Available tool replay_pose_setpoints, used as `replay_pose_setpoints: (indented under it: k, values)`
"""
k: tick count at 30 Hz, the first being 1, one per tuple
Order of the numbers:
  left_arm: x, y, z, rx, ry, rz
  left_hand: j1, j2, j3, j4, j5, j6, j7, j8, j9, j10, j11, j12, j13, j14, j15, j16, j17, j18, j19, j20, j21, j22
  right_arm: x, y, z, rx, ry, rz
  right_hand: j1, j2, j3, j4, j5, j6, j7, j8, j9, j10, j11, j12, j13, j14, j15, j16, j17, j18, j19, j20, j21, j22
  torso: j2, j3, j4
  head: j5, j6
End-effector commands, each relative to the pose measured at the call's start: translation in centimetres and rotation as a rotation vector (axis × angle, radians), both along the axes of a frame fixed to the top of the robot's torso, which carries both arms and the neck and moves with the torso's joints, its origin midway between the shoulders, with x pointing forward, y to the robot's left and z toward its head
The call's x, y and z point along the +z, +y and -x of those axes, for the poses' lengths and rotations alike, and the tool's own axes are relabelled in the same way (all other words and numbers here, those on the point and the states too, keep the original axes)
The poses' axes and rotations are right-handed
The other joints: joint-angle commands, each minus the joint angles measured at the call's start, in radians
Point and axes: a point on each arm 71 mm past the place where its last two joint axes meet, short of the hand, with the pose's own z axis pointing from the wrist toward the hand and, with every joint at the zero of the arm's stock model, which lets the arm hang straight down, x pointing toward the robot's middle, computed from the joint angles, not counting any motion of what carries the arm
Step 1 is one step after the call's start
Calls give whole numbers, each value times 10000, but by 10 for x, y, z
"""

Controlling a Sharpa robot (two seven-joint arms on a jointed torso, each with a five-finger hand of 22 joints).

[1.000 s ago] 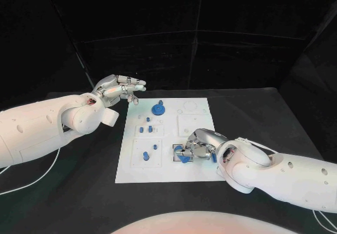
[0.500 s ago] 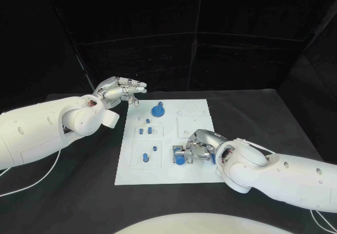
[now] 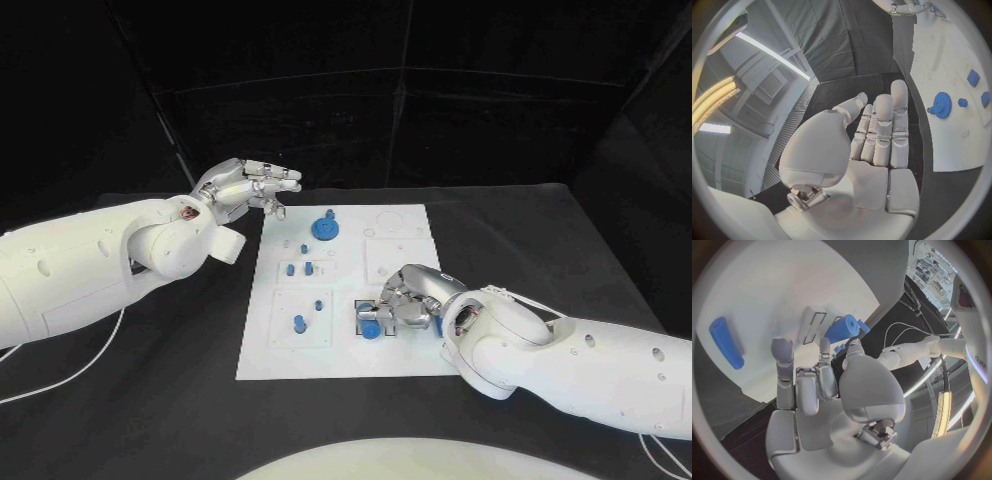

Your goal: Assemble the parts on the task board

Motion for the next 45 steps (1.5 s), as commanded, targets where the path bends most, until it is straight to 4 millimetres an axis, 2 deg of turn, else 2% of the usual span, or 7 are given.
replay_pose_setpoints:
  k: [1,6,11,21,32,40,45]
  values:
    - [1,-1,1,-135,-27,35,18,52,-32,-1,-22,-50,-6,-17,-2,-81,-6,25,13,-90,6,-17,-15,133,-57,5,-62,-14,8,4,3,402,-574,-762,181,41,91,-14,98,-12,-93,99,51,51,-40,84,499,802,-74,30,1396,-74,40,-35,87,100,7,2,-8,17,-8]
    - [1,0,1,-137,-23,34,18,52,-32,-1,-22,-50,-6,-17,-2,-81,-6,25,13,-90,6,-17,-15,133,-57,5,-62,-14,12,0,7,661,-574,-1086,763,169,184,-186,808,-198,-67,129,135,120,-27,181,633,833,-75,102,1546,-90,87,-50,143,190,-3,0,-6,26,-25]
    - [1,1,1,-109,-18,21,18,52,-32,-1,-22,-50,-6,-17,-2,-81,-6,25,13,-90,6,-17,-15,133,-57,5,-62,-14,10,-6,9,896,-350,-919,1368,193,258,-535,1017,-241,-55,164,191,119,-18,181,654,831,-66,104,1549,-90,80,-43,146,199,-3,-9,-15,46,-25]
    - [0,0,1,-138,2,19,18,52,-32,-1,-22,-50,-6,-17,-2,-81,-6,25,13,-90,6,-17,-15,133,-57,5,-62,-14,6,-11,9,1113,69,-504,2141,403,426,-1035,1134,-215,-105,210,254,130,-58,189,695,828,-89,100,1546,-91,76,-53,156,240,12,-4,10,75,-28]
    - [1,1,1,-90,-38,21,16,54,-33,0,-22,-52,-5,-17,-2,-84,-5,26,13,-93,7,-18,-19,133,-58,6,-63,-14,4,-9,6,1003,-12,-451,2183,477,448,-1061,1142,-177,-119,228,266,159,-70,226,739,837,-98,122,1594,-104,111,-61,196,330,13,-10,-11,103,-71]
    - [1,1,1,-92,-43,23,6,68,-38,10,-22,-67,2,-18,-4,-105,1,35,11,-110,12,-24,-42,131,-63,9,-71,-20,3,-7,1,798,-239,-471,2209,555,470,-1073,1164,-143,-140,245,277,173,-86,239,756,841,-110,129,1609,-106,120,-70,207,349,10,-8,20,94,-84]
    - [1,1,1,-94,-41,23,6,68,-38,10,-22,-67,2,-18,-4,-105,1,35,11,-110,12,-24,-42,131,-63,9,-71,-20,2,-5,-2,745,-362,-394,2230,594,483,-1085,1189,-130,-153,252,283,183,-96,250,769,840,-118,127,1604,-108,128,-76,216,367,4,-9,16,104,-88]
